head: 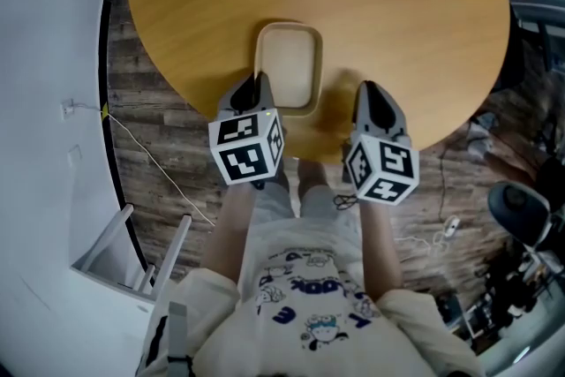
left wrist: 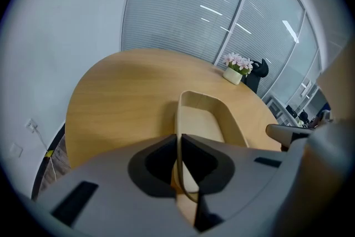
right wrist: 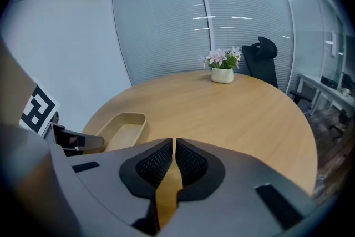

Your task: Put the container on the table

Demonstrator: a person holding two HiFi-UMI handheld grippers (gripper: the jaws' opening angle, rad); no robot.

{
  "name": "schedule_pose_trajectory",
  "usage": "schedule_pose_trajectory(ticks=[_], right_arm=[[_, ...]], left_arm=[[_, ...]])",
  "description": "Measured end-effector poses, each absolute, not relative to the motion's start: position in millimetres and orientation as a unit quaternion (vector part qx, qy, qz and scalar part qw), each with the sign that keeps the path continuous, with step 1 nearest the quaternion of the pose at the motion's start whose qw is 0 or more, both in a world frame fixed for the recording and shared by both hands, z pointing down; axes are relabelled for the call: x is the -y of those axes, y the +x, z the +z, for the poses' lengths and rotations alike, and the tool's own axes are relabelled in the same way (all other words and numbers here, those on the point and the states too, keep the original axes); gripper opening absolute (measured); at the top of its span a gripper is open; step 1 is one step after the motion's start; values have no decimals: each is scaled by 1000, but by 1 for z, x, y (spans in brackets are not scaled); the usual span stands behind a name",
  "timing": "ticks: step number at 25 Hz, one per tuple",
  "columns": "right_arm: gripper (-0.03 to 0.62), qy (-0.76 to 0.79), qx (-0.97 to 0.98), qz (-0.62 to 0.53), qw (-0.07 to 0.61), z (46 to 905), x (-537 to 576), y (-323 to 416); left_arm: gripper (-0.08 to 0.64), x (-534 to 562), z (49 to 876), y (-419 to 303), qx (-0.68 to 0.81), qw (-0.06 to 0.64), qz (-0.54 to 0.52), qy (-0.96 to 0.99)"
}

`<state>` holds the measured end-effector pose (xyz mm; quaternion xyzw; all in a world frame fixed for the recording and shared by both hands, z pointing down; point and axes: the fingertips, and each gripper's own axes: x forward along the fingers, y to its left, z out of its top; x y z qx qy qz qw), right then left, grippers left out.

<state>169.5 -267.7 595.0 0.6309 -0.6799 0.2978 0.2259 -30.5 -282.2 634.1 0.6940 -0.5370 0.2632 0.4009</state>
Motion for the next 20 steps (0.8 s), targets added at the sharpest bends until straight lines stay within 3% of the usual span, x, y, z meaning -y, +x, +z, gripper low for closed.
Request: schedule_pose_trajectory(ticks=[6,10,20], right_arm=[[23,631,679,298,227,592,268,169],[23,636,680,292,220,582,269,167],[23,650,690,259,183,529,277,163]], left_arm=[[25,282,629,-26,525,397,257,708],[81,285,616,-29,530,387,243,715],[86,300,544,-47,572,331,198,724]])
